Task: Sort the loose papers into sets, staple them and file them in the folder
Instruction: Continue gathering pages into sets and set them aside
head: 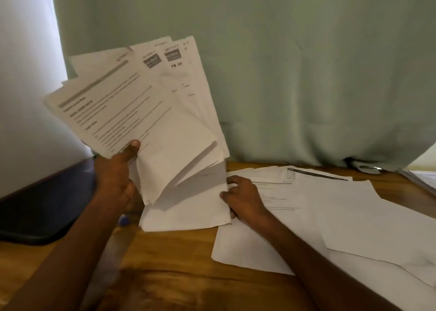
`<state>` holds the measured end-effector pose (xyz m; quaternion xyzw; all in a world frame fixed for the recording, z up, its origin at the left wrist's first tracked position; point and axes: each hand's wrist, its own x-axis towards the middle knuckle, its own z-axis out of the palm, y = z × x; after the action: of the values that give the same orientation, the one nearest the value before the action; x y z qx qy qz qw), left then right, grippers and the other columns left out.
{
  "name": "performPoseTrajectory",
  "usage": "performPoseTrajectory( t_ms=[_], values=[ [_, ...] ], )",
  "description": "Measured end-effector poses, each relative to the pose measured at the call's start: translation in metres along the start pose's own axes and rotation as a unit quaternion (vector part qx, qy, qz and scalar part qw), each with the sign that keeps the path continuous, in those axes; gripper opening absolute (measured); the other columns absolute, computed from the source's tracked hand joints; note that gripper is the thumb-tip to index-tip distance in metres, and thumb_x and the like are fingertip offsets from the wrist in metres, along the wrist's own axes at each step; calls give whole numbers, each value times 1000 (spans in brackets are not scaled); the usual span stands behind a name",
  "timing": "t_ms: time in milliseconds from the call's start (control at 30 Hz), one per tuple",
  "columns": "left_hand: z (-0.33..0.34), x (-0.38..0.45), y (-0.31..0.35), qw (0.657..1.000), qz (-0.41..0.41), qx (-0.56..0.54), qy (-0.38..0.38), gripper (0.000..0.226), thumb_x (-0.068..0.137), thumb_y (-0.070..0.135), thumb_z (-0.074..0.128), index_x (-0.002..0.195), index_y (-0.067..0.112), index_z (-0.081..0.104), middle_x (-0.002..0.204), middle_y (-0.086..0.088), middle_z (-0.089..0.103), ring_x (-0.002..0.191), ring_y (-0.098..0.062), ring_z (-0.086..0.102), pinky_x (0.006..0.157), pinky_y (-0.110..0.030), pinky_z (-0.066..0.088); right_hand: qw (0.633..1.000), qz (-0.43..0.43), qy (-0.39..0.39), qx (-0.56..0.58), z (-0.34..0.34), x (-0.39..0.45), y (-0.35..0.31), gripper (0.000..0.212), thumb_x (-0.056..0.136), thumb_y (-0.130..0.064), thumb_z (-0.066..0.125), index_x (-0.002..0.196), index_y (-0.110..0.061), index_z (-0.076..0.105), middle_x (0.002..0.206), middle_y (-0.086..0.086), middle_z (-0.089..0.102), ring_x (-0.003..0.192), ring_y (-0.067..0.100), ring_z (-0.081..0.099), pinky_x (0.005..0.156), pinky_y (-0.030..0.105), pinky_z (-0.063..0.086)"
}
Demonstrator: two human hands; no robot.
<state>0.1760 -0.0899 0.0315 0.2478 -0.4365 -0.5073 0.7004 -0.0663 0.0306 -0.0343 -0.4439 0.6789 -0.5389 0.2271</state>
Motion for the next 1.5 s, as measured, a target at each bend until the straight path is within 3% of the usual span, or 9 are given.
performPoseTrajectory(
  t_ms=[200,400,600,733,867,967,1133,1367,1500],
  values=[
    [63,-18,-22,998,-58,-18,5,53,84,14,84,132,14,62,113,6,71,93,-2,66,72,-15,56,999,16,-33,38,-8,-2,-2,26,92,-19,76,115,-14,66,96,14,76,64,30,75,56,33,59],
    [113,-35,-50,992,-115,-53,-3,51,88,8,81,135,10,63,121,-1,70,98,-11,68,75,-16,59,957,27,283,51,-72,16,-4,16,94,-7,59,85,-17,68,77,7,73,48,22,71,52,39,62],
    [137,-54,-87,985,-164,-51,-32,40,88,10,81,123,20,66,118,3,71,94,-8,67,73,-16,57,886,72,458,32,-143,24,17,14,90,-8,59,86,-11,72,89,9,73,78,32,72,81,43,60],
    [137,-59,-108,976,-202,-43,-64,52,88,15,81,137,15,64,132,-3,69,120,-24,65,105,-39,53,850,97,438,277,-170,23,5,17,81,6,59,70,-6,62,78,15,68,58,25,63,63,37,58],
    [138,-62,-123,972,-210,-17,-100,54,84,19,84,136,16,66,132,-2,70,124,-26,64,108,-44,51,925,80,370,-14,-219,11,9,15,82,-8,59,81,3,71,82,22,72,75,37,71,71,48,62],
    [138,-64,-130,972,-206,-12,-112,54,83,20,85,135,19,66,131,-1,70,123,-27,64,109,-47,50,897,109,379,-199,-266,-6,29,22,86,-18,60,93,-2,72,97,20,74,94,38,69,79,41,55],
    [136,-69,-131,965,-207,-28,-157,54,83,18,83,135,22,67,133,1,70,126,-23,64,109,-46,49,857,188,412,-246,-326,-27,73,12,83,-18,63,84,-11,54,111,15,71,105,38,66,75,34,46],
    [151,-92,-123,960,-214,-24,-178,51,80,17,83,130,21,70,130,-2,71,127,-25,62,109,-45,50,876,157,228,-395,-315,-28,77,52,84,-66,69,100,-17,65,110,5,66,107,31,63,80,34,43],
    [178,-111,-117,957,-229,-22,-177,47,84,15,83,129,17,71,126,-4,73,120,-26,66,103,-41,54,872,166,214,-408,-303,-21,75,39,80,-50,81,96,-17,67,104,7,69,95,28,62,74,30,40]
  ],
)
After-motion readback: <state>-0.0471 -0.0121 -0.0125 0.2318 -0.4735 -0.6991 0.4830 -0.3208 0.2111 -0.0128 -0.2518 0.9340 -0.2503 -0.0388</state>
